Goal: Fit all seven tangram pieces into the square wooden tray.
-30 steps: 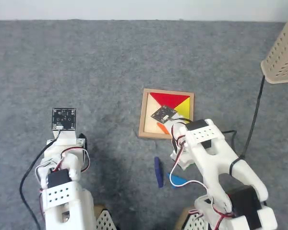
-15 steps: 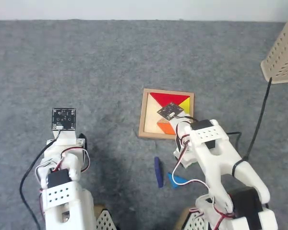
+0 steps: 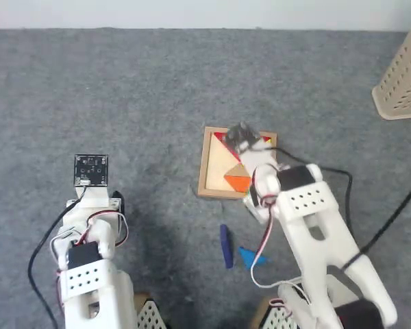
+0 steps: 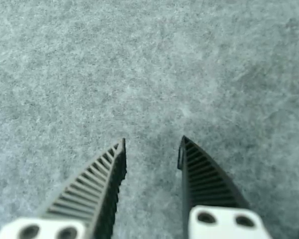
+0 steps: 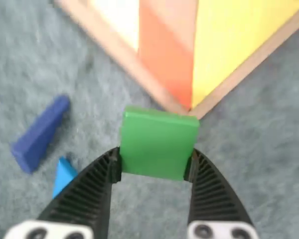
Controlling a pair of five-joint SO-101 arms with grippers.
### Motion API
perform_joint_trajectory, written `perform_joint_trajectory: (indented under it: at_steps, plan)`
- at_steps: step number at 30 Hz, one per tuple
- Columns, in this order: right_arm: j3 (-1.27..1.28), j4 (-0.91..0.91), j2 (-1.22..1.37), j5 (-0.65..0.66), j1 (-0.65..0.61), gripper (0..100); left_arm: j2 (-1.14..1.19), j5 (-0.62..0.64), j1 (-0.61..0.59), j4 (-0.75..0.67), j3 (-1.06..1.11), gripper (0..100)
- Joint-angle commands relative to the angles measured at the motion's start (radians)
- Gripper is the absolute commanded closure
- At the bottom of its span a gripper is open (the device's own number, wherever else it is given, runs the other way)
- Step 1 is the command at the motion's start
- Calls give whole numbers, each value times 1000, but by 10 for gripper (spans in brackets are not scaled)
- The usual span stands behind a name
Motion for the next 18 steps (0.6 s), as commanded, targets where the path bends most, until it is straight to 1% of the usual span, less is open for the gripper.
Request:
perform_joint_trajectory:
  at_steps: [1, 4, 10, 14, 18]
  plan:
    - [-236, 10, 111, -57, -30, 928, -20, -6, -5, -26, -4, 832]
    - [-419, 10, 305, -91, -58, 928, -20, -6, -5, -26, -4, 832]
    - [-718, 12, 661, -92, -81, 925, -20, -6, -5, -26, -4, 832]
    - [-804, 12, 800, -92, -81, 924, -20, -6, -5, -26, -4, 832]
    - [-836, 5, 860, -92, -82, 924, -20, -6, -5, -26, -4, 832]
